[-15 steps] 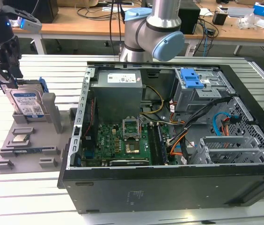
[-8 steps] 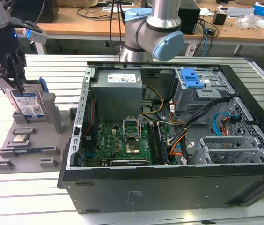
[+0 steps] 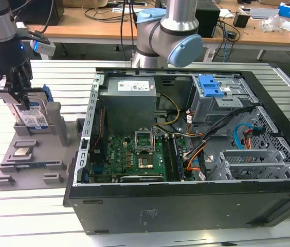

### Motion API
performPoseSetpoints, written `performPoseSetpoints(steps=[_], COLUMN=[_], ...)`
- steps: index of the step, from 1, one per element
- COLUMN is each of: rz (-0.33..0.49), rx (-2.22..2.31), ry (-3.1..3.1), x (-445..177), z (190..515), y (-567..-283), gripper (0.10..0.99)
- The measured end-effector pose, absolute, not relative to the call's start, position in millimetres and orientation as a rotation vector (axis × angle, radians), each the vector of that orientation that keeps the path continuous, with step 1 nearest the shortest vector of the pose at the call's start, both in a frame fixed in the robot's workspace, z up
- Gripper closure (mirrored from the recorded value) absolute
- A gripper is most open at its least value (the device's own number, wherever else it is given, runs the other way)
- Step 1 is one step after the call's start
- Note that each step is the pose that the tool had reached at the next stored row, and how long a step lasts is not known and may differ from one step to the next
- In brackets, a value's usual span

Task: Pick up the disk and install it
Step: 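Pick up the disk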

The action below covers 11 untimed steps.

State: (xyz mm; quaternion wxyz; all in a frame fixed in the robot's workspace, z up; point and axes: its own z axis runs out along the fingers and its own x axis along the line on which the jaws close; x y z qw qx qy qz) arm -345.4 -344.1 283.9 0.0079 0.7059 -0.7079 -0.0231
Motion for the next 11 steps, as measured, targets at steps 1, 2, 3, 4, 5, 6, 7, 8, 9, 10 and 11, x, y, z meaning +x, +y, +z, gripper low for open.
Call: performPoseSetpoints(steps=[1,2,3,4,5,6,7,8,9,10,11], rz=[-0.072,-0.072,-0.072,-0.072,-0.072,-0.072,-0.072,-0.072,-0.072,-0.072,-0.072], rx=[2.207,2.207,2.206,2.206,2.206,2.206,2.206,2.206,2.206,2.206,2.206], ry=[-2.213,-2.213,-2.213,-2.213,-2.213,-2.213,-2.213,-2.213,-2.213,-2.213,-2.213], x=[-345.4,-345.4,-345.4,-345.4,-345.4,-345.4,-345.4,-345.4,-345.4,-345.4,-345.4], z=[283.9,283.9,283.9,283.9,283.8,283.9,283.9,283.9,283.8,283.8,283.8], y=[-344.0,-344.0,-344.0,-344.0,-344.0,-344.0,-344.0,-344.0,-344.0,-344.0,-344.0], gripper=[0.608,0.608,0.608,0.608,0.608,0.608,0.608,0.62,0.729,0.729,0.729])
